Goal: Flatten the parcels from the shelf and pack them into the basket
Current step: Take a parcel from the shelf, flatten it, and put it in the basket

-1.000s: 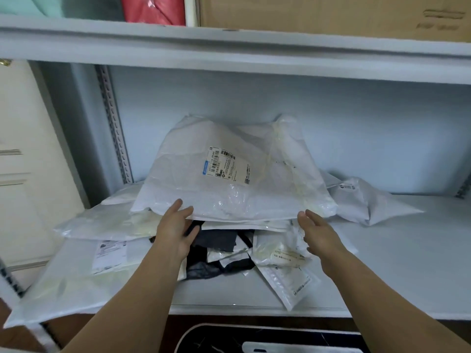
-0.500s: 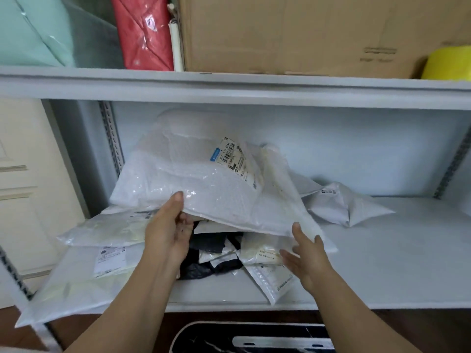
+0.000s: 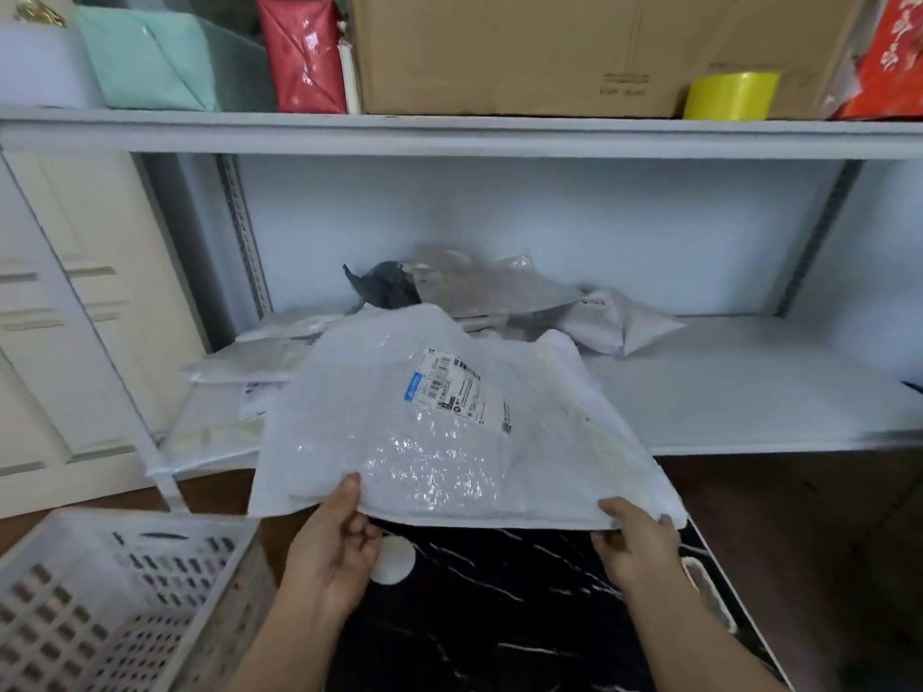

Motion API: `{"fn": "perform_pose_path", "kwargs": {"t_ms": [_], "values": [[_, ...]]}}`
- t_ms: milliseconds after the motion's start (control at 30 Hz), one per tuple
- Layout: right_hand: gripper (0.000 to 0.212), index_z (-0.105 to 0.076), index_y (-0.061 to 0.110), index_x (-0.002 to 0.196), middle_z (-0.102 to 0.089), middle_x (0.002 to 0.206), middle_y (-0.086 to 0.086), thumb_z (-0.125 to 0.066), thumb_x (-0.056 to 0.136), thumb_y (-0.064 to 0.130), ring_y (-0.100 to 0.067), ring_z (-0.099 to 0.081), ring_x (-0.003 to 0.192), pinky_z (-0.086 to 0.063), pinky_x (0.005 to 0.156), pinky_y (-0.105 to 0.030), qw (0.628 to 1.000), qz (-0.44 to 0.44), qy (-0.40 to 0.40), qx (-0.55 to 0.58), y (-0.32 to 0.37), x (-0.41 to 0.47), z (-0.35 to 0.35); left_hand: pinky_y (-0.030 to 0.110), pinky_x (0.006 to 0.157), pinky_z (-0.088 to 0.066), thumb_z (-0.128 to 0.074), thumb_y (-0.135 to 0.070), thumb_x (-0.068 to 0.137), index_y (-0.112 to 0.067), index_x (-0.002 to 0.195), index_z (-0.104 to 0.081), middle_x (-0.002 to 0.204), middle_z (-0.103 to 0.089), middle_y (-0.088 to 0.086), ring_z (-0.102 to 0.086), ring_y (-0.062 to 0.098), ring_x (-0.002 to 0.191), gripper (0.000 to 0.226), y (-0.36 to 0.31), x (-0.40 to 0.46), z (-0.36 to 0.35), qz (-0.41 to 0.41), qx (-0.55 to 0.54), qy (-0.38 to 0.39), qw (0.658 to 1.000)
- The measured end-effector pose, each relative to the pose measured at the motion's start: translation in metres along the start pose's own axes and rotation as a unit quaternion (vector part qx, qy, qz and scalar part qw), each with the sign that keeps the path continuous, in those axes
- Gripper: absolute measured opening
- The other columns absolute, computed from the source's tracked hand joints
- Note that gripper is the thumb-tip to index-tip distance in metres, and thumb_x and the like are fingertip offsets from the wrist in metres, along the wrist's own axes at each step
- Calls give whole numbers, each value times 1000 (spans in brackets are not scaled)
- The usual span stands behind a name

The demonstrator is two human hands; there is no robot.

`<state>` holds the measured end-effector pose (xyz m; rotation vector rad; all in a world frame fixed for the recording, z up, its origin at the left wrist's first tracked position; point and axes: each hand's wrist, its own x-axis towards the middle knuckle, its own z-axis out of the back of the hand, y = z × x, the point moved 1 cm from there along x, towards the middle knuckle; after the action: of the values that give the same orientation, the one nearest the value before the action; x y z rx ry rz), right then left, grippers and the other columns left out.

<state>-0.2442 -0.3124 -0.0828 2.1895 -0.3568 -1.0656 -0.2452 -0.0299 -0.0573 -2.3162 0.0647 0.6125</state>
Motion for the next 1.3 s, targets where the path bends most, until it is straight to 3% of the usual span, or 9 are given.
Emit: {"fn": "perform_pose_path", "kwargs": {"t_ms": [333, 500, 600, 667, 733, 900, 1000, 1067, 1300], "values": [[50, -50, 1, 121, -61, 103, -20, -73, 77, -4, -33, -62, 71, -52, 45, -34, 950, -92, -84, -286, -61, 1, 138, 24, 38, -47, -62, 0, 88, 0, 94, -56, 77, -54, 13, -50, 24, 62, 9, 101, -16, 108, 99, 158, -232, 955], [15, -54, 13, 77, -59, 75, 2, -59, 84, 25, -18, -66, 80, -45, 55, -21, 641, 47, 21, -766, -52, -11, 117, 37, 63, -47, -63, 2, 87, 10, 94, -52, 82, -50, 20, -52, 33, 66, 15, 107, -12, 111, 163, 403, -223, 872], [36, -53, 14, 116, -60, 112, -4, -56, 91, 40, -18, -58, 95, -46, 80, -27, 612, 136, 97, -773, -61, -7, 87, 31, 89, -48, -64, -13, 88, 3, 93, -56, 95, -55, 13, -56, 26, 90, 19, 104, -14, 108, 172, 586, -173, 773], [52, -44, 20, 136, -48, 133, -5, -54, 93, 47, -21, -50, 116, -42, 94, -31, 577, 193, 137, -781, -69, -4, 66, 27, 84, -49, -61, -21, 88, -6, 81, -61, 90, -65, 6, -61, 19, 85, 17, 97, -9, 106, 135, 690, -105, 703], [54, -40, 23, 141, -41, 141, -4, -50, 95, 48, -21, -40, 129, -37, 103, -34, 557, 248, 146, -779, -73, 2, 48, 29, 69, -49, -55, -24, 91, -10, 74, -65, 72, -69, 2, -63, 17, 67, 25, 84, 1, 99, 18, 710, -88, 699], [57, -36, 23, 145, -34, 150, -3, -44, 96, 51, -22, -28, 138, -29, 108, -36, 540, 292, 97, -783, -58, 38, 23, 39, 75, -50, -53, -28, 93, -15, 106, -62, 87, -64, 3, -59, 24, 82, 20, 19, 41, 56, -323, 628, -200, 679], [64, -32, 22, 148, -28, 154, -9, -48, 94, 52, -27, -24, 141, -27, 110, -43, 564, 290, 45, -772, -40, 68, 15, 48, 97, -43, -57, -36, 91, -7, 133, -49, 124, -57, 17, -52, 36, 116, 52, -2, 91, 40, -272, 706, -185, 628], [70, -28, 21, 149, -27, 154, -13, -53, 91, 52, -32, -24, 141, -29, 109, -47, 597, 270, 12, -756, -27, 89, 11, 50, 104, -37, -54, -45, 91, -8, 143, -37, 139, -47, 19, -44, 38, 127, 66, -3, 122, 33, -171, 709, -172, 662], [97, -3, 30, 153, -20, 154, -19, -58, 81, 65, -44, -30, 136, -27, 109, -59, 687, 136, -29, -713, -19, 153, 11, 48, 101, -40, -47, -41, 95, -13, 125, -54, 118, -60, 10, -53, 34, 110, 41, 43, 162, 32, -76, 656, -193, 726]]}}
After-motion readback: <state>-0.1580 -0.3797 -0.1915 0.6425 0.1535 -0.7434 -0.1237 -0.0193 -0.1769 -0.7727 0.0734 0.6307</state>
